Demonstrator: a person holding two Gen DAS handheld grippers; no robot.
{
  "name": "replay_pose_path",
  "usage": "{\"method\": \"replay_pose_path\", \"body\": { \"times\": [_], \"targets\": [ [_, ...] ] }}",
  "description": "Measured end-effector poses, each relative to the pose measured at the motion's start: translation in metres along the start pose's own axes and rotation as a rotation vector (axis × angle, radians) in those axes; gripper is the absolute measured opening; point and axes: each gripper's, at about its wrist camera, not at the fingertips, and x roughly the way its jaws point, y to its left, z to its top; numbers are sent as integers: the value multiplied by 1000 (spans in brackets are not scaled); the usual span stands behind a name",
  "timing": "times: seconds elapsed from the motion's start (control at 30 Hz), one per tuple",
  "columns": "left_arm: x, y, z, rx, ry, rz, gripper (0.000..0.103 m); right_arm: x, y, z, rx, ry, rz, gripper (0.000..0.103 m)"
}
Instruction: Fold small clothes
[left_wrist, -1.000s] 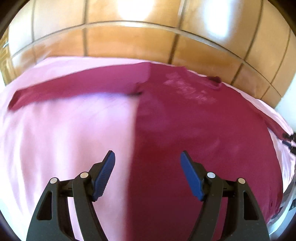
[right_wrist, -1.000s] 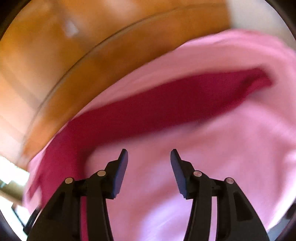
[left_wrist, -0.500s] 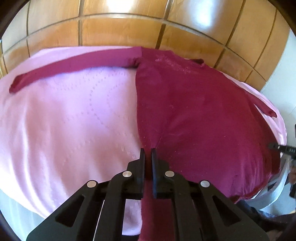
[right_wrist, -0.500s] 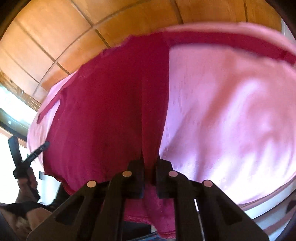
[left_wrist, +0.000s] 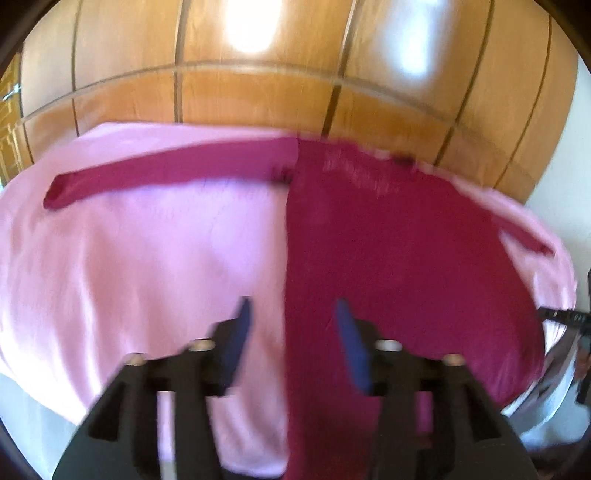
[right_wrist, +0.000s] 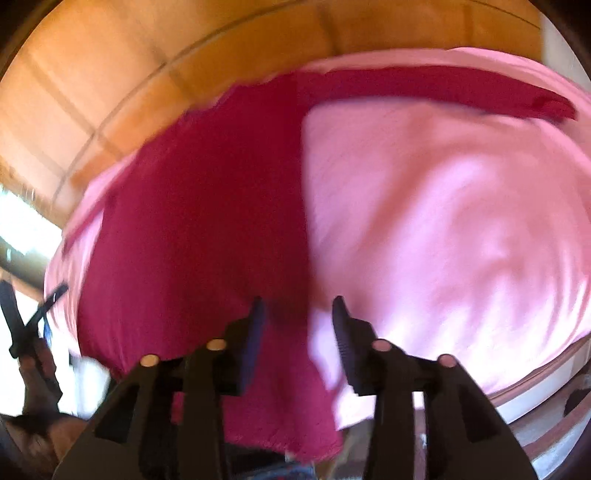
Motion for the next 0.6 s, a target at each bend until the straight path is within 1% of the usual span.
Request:
{"method": "replay_pose_path", "body": {
  "times": [0.03,0.07,0.1,0.17,0.2,0.27,0.33,0.47,0.5,0.57,0.6],
  "targets": [
    [4,-3,5,-10,-9,-18,54,-3,-9,6,36,-26,1,54],
    [12,-9,12,-20,-6,-49,54,-7,-30,19,117,-83,-2,55],
    [16,-13,15,-25,-8,-63,54,-9,-43,27,166,-111,1,55],
    [27,-25,21,-21,-8,-87,54,-11,-81,48,313,-183,13,55],
    [37,-35,24,-8,6,-103,54,-10,-102,59,383,-219,11,54],
    [51,-49,25,7,23,-112,54,-8,-133,76,486,-273,-3,52],
    [69,-61,25,28,62,-122,54,-3,-162,96,570,-314,-8,48],
    [90,-71,22,51,121,-117,54,12,-200,124,676,-341,-43,46],
    [95,-73,22,64,128,-109,54,15,-209,129,702,-345,-52,44],
    [98,-72,21,82,133,-92,54,21,-224,139,753,-368,-58,35],
    [100,-71,20,84,134,-88,54,22,-231,145,763,-374,-82,25]
  ]
}}
